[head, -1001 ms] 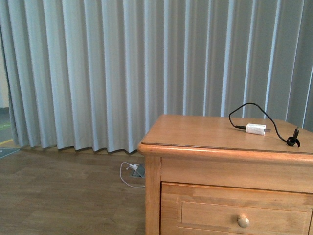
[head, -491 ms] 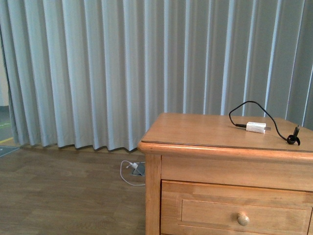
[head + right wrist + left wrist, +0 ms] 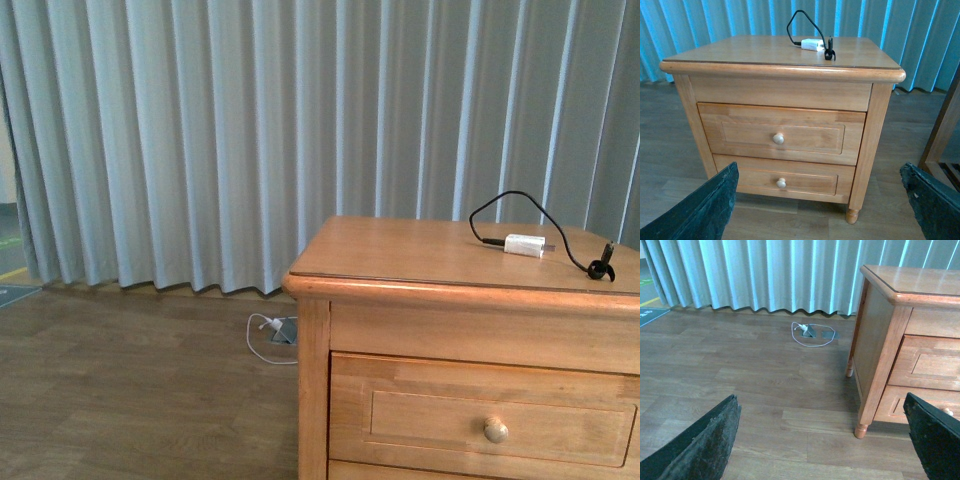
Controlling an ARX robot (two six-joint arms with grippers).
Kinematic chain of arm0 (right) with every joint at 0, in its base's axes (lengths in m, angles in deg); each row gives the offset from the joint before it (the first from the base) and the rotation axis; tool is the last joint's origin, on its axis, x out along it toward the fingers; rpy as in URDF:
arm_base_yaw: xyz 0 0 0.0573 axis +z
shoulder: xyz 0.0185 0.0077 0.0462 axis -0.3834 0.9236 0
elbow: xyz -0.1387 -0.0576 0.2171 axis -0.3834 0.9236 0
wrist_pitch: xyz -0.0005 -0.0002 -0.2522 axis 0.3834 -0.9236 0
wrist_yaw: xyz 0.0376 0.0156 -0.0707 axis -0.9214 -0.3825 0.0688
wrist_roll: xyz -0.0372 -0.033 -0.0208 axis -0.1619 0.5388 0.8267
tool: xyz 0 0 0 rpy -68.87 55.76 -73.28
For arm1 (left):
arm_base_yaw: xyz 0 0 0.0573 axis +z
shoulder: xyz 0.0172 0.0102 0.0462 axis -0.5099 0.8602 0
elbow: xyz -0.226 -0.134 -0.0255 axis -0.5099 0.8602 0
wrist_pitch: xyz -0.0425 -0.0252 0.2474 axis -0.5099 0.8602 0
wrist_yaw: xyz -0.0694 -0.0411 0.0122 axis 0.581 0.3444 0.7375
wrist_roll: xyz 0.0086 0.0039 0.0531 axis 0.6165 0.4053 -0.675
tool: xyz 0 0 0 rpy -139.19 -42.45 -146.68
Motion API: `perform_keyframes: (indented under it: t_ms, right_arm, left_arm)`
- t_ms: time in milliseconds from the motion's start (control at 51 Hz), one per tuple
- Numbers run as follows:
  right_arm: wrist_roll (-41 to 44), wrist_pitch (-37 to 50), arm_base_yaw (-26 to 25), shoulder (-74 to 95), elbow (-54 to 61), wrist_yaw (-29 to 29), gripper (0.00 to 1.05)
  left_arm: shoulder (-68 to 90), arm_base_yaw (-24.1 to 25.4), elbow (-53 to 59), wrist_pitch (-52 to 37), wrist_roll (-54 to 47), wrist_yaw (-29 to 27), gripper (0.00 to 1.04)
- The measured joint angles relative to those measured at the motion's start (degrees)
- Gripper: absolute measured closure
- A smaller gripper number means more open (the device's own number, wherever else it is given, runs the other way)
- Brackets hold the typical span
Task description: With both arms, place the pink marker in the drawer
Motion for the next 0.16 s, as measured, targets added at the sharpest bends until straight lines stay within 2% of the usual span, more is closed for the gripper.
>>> perform_keyframes:
  t_ms: [157]
  right_arm:
    - [0.0,0.0,0.0,0.0,0.0,0.0,0.08]
  left_arm:
    - [0.0,0.0,0.0,0.0,0.0,0.0,0.06]
